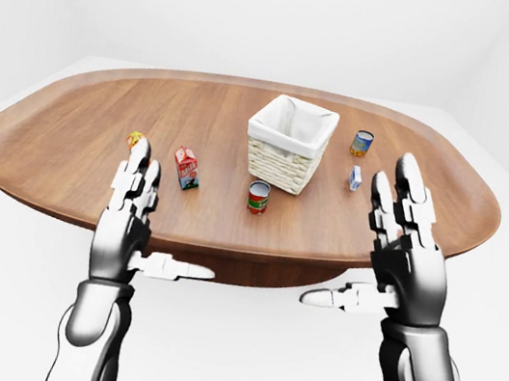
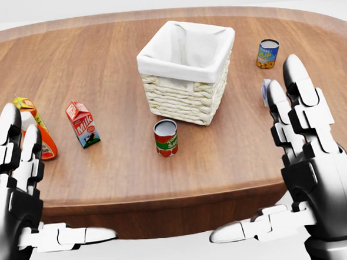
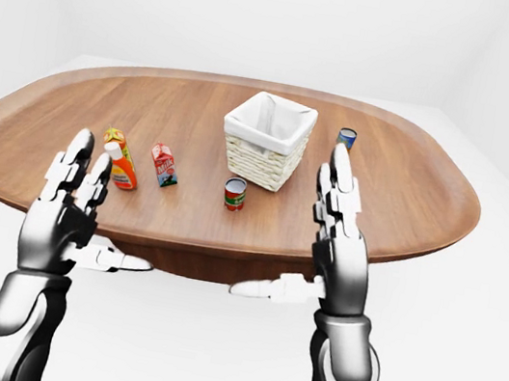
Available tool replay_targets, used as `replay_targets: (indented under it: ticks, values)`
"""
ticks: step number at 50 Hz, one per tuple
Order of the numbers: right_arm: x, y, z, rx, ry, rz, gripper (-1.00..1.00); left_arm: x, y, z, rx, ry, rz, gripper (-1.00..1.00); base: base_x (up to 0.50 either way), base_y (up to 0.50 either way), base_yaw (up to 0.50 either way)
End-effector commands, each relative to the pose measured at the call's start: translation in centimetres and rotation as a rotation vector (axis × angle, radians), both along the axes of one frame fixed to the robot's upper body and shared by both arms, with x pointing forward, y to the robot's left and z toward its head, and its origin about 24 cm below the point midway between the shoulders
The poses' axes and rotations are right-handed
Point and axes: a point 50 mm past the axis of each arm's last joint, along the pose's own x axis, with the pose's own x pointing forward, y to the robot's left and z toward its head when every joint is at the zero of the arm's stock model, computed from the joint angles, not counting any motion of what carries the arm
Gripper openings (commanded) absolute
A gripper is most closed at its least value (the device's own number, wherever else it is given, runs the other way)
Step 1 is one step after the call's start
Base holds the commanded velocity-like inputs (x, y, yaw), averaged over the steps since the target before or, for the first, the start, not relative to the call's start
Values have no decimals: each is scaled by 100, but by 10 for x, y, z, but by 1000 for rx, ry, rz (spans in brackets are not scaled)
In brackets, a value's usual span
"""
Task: Pick the milk and place it in the basket.
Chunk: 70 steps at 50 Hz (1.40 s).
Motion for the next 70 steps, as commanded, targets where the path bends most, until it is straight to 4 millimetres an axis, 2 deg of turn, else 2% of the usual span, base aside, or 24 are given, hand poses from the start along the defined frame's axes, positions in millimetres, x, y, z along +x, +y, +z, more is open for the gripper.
replay_targets:
  ticks: [1, 12, 54, 70]
  values:
    - [-11, -1, 14, -7, -71, -6, 100, -7, 0, 9, 20, -41, 1, 100, 0, 0, 0]
    - [-17, -2, 22, 44, -114, 25, 100, -8, -1, 11, 15, -48, -6, 100, 0, 0, 0]
    - [-20, -1, 26, 49, -135, 34, 100, -7, -1, 9, 12, -39, -11, 100, 0, 0, 0]
    - [-21, -2, 26, 62, -133, 36, 100, -7, -2, 7, 17, -30, -15, 100, 44, 0, 0]
